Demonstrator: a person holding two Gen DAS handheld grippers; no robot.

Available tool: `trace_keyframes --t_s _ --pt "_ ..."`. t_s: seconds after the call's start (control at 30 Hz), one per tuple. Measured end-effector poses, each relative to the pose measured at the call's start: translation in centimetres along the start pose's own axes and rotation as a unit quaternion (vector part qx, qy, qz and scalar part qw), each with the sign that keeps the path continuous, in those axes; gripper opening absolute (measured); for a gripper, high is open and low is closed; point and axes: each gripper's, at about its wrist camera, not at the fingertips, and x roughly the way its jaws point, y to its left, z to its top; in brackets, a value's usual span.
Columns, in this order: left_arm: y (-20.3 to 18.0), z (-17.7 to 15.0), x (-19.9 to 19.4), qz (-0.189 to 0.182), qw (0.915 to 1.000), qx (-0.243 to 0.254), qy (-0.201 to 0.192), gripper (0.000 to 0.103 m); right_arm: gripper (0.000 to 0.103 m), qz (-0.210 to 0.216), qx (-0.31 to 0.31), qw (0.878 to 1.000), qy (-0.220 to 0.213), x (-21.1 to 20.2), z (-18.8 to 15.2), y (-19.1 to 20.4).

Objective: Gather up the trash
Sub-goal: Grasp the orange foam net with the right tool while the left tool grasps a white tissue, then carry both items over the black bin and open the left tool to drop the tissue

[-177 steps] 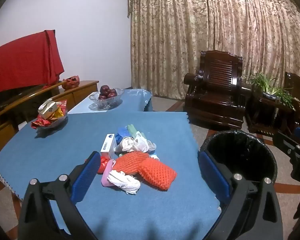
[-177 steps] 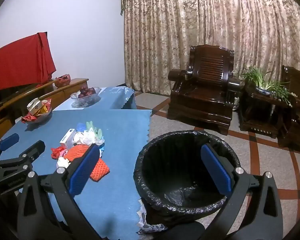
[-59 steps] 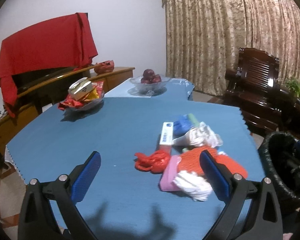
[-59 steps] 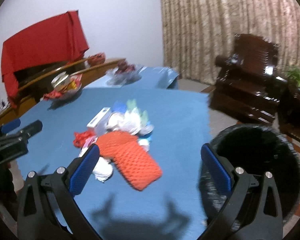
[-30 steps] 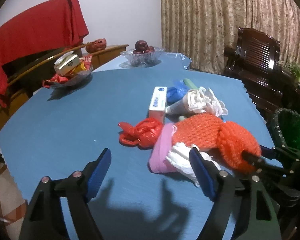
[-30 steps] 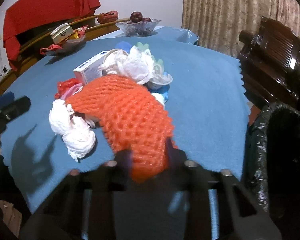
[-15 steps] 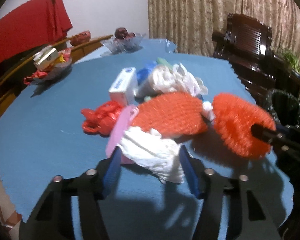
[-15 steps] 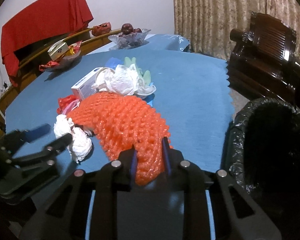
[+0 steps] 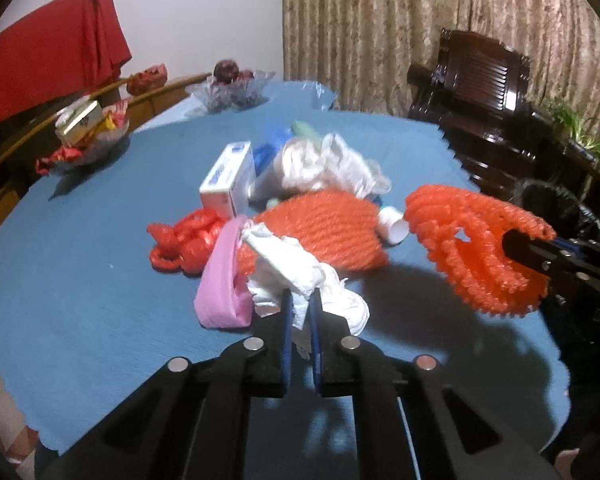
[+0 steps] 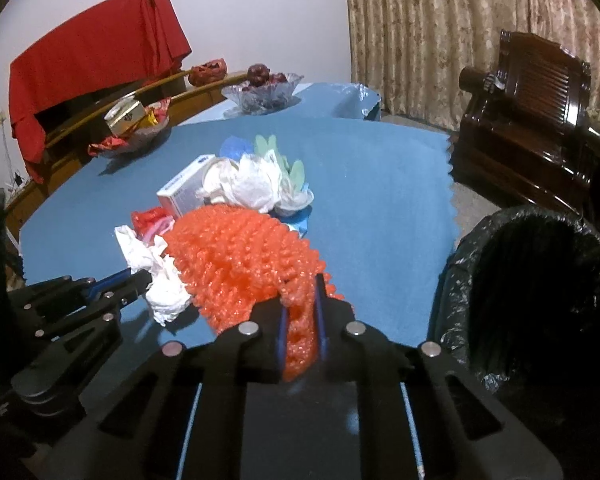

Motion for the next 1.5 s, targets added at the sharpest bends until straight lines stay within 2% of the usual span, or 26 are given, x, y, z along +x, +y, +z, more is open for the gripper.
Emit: trace_keyframes --t_s 0.07,0.33,0.5,0.63,0.83,1.03,1.3,1.4,1.43,1.5 --pt "-0.2 0.5 -1.1 -0.005 0.9999 0.002 -0.014 0.008 0.006 0.0 0.0 1.0 -0.008 -0.8 0.3 0.0" --pt "-2.0 2.7 -4.1 -0.035 0.9982 0.013 -0.048 0.008 0.006 -0.017 0.02 0.998 -0.049 -4.8 1.5 -1.7" --pt "-5.0 4.3 -4.9 -0.071 0.9949 0.034 -0.063 0.008 0.006 -0.058 0.033 0.995 -0.072 -7.6 1.9 -4.4" --pt "-8.3 5.7 -5.2 -0.106 0.99 0.055 -0.075 0.008 0.006 -0.102 0.057 0.99 -0.079 -9.9 1.2 -8.1" --pt "-14.6 7.0 -4.7 -0.16 0.9798 0.089 -0.08 0.008 0.006 -0.155 0.101 0.98 -0.071 -11.8 -0.5 -13.6" --pt "-19.8 7.2 -3.7 -0.195 0.9715 0.113 -0.072 0.008 0.006 -0.2 0.132 0.97 -0.053 -12.3 -2.8 -18.0" --pt "-23.8 7.2 -1.6 -0.231 0.9642 0.123 -0.045 0.009 0.007 -0.228 0.161 0.96 -0.028 -11.5 -4.8 -21.5" --pt "-24.4 7.3 -1.0 -0.246 0.961 0.123 -0.029 0.015 0.011 -0.235 0.17 0.957 -0.02 -11.2 -5.3 -22.2" --pt "-24.5 7.1 -0.8 -0.249 0.9604 0.122 -0.024 0.02 0.012 -0.237 0.174 0.956 -0.015 -11.0 -5.6 -22.5" --pt "-24.6 7.1 -0.5 -0.248 0.9605 0.124 -0.019 0.026 0.032 -0.241 0.181 0.953 -0.007 -10.8 -6.2 -22.7"
